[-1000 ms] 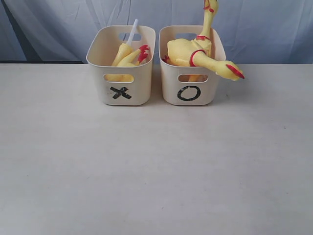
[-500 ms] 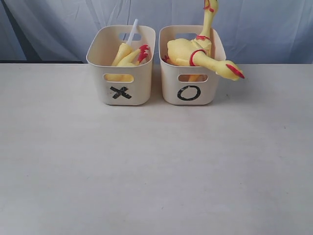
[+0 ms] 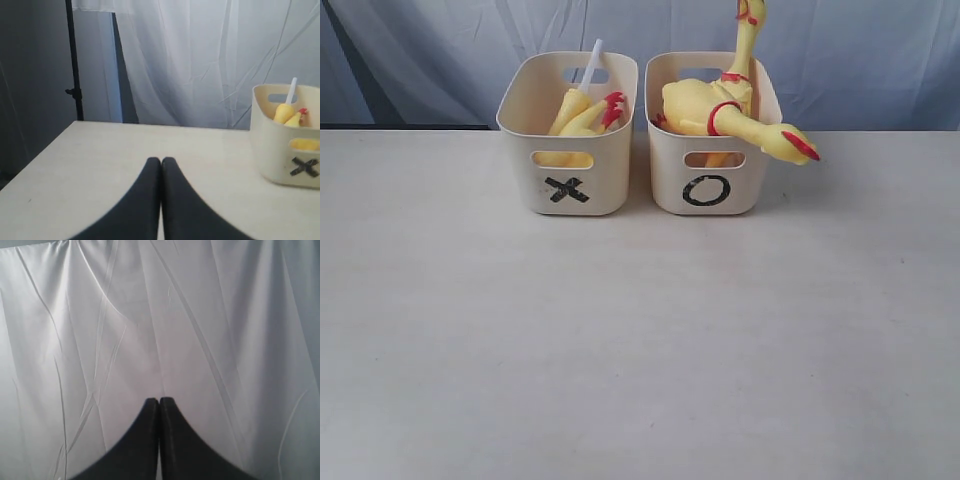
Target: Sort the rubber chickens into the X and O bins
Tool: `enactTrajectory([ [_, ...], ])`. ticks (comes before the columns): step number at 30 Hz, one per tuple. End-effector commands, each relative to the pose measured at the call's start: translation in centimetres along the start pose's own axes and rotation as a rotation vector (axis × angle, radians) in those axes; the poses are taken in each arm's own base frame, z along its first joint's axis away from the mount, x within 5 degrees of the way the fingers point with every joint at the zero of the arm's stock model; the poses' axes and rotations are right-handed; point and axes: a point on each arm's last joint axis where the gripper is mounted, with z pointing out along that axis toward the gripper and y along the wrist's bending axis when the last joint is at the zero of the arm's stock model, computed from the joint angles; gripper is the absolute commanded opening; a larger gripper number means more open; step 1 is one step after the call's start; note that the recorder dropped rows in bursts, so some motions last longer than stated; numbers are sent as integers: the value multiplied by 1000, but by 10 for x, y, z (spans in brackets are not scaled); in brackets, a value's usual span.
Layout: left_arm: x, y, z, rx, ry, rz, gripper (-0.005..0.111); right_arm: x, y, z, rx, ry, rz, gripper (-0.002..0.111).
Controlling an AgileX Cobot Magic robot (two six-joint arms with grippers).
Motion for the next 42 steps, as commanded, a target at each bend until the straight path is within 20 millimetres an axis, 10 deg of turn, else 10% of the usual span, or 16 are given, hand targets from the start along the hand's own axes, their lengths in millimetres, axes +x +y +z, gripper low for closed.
enactTrajectory([
  [1,-26,-9,-4,120,-294,-150,0,-5,2,0,-23,-86,1,0],
  [8,-40,-10,-10,179,-497,-276,0,11,6,9,-132,-346,138,0],
  [23,46,-20,29,175,-446,2,0,101,-5,24,-83,-91,132,0],
  [33,51,-20,32,162,-382,38,0,163,-13,21,-50,89,116,0],
  [42,69,-15,37,118,-180,35,0,167,-14,20,-43,121,115,0],
])
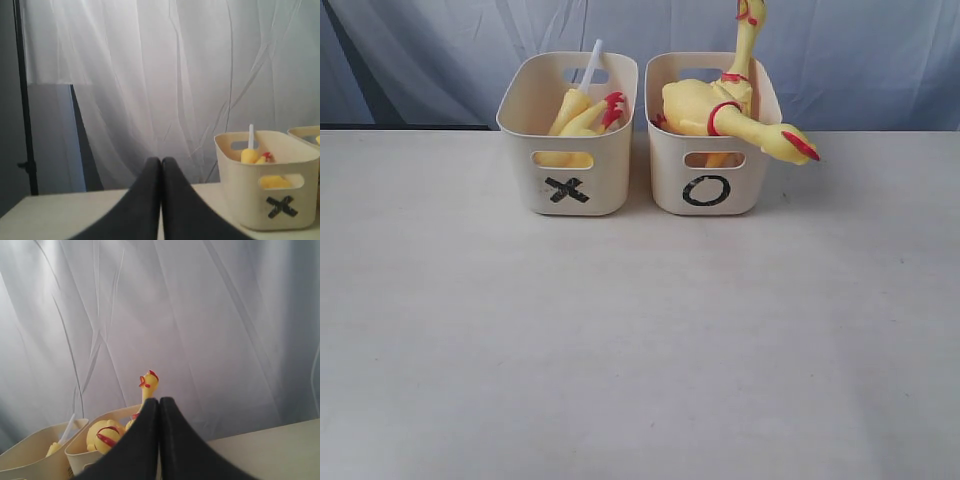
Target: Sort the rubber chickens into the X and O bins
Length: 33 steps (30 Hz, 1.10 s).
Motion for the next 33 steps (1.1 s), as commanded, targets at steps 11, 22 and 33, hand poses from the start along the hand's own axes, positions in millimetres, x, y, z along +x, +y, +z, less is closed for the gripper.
enactTrajectory([
  [11,23,4,-3,-48,238,-10,0,18,-6,-2,61,186,-8,0],
  [22,32,1,-6,-55,343,-234,0,37,-11,-9,126,402,-7,0],
  [33,32,1,-6,-56,343,-230,0,40,-12,-10,138,441,-7,0],
])
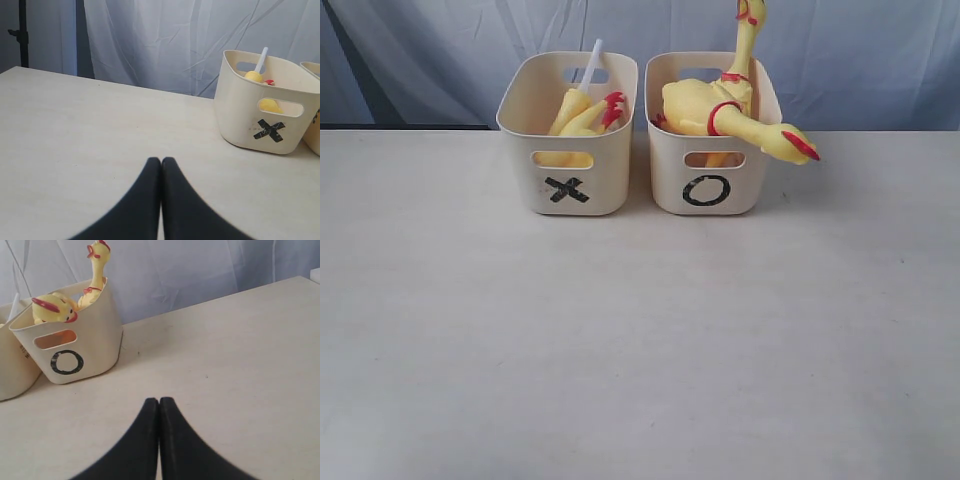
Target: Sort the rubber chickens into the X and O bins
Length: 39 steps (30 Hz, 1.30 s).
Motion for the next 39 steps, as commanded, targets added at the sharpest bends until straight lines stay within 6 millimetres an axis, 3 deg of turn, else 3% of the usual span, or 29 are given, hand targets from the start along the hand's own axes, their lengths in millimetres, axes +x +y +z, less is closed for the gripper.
enactTrajectory([
  [1,1,0,0,0,-3,3,0,0,0,0,5,-9,-5,0],
  [13,-1,0,0,2,-24,3,0,-2,0,0,-2,-30,-25,0],
  [19,-1,0,0,2,-24,3,0,-2,0,0,3,-30,-302,0],
  [24,-1,0,0,0,-17,114,0,-2,0,0,5,-27,-378,0],
  [27,-1,0,0,-1,-17,257,0,-2,0,0,5,-27,-391,0],
  [39,0,0,0,0,-5,247,0,1,-1,0,9,0,-394,0],
])
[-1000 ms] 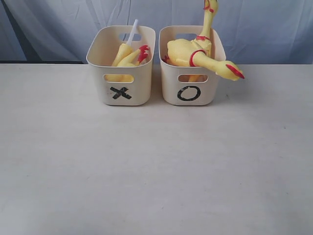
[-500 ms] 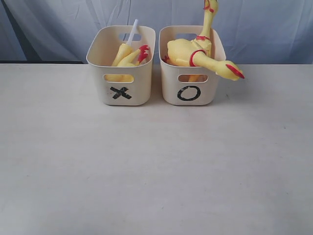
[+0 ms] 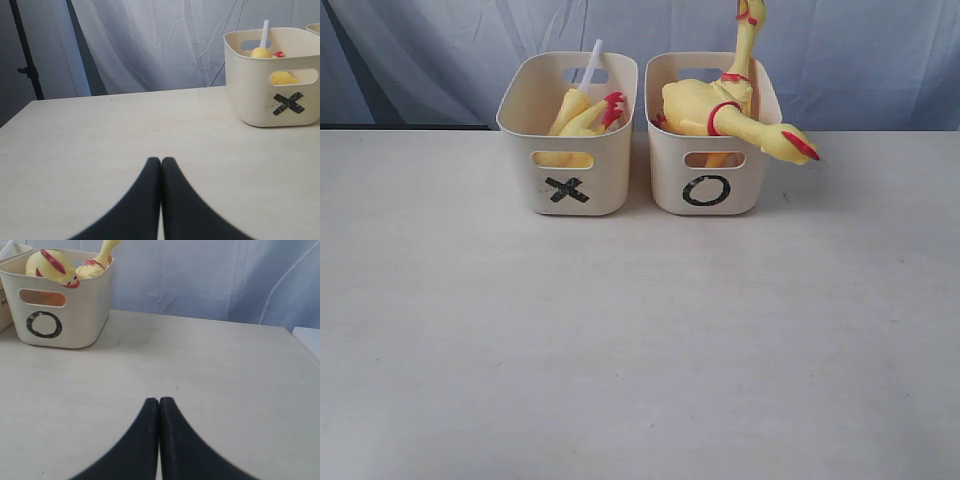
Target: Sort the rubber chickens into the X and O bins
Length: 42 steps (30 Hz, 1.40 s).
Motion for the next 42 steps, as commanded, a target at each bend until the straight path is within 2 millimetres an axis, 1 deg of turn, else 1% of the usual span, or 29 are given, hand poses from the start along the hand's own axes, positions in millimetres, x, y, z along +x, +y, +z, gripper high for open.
enactTrajectory([
  [1,1,0,0,0,-1,-7,0,2,0,0,8,12,-15,0],
  [4,1,0,0,0,1,-7,0,7,0,-1,2,71,-17,0],
  [42,1,0,0,-5,3,13,0,7,1,-1,-17,69,-24,0],
])
